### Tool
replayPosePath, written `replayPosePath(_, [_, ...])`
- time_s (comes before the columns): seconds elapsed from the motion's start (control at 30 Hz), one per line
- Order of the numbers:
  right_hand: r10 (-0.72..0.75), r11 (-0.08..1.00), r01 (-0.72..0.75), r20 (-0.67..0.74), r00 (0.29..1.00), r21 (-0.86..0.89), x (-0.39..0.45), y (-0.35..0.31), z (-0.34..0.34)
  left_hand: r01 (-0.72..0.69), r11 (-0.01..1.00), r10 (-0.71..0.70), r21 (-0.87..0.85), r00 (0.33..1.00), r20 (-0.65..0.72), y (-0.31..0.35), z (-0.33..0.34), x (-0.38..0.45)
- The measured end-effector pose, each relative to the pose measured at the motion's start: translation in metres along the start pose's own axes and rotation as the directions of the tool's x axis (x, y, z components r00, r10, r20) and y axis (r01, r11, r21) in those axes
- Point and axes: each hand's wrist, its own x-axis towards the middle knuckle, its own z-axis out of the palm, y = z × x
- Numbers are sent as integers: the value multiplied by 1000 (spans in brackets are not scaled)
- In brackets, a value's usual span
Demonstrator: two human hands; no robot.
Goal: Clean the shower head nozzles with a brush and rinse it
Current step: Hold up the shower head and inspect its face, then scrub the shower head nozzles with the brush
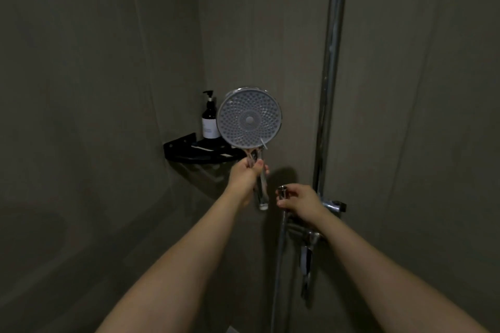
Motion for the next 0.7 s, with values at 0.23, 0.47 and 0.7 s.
replayPosePath(0.23, [161,986,-166,-240,957,-1,-16,41,-69,66,998,-66,-1,995,73,-36,50,5])
replayPosePath(0.47, [166,961,-227,-325,931,-159,-7,55,-106,119,993,-115,-21,987,112,-56,84,7])
replayPosePath(0.7, [142,939,-251,-398,906,-235,17,57,-121,101,995,-100,-8,990,97,-65,88,14])
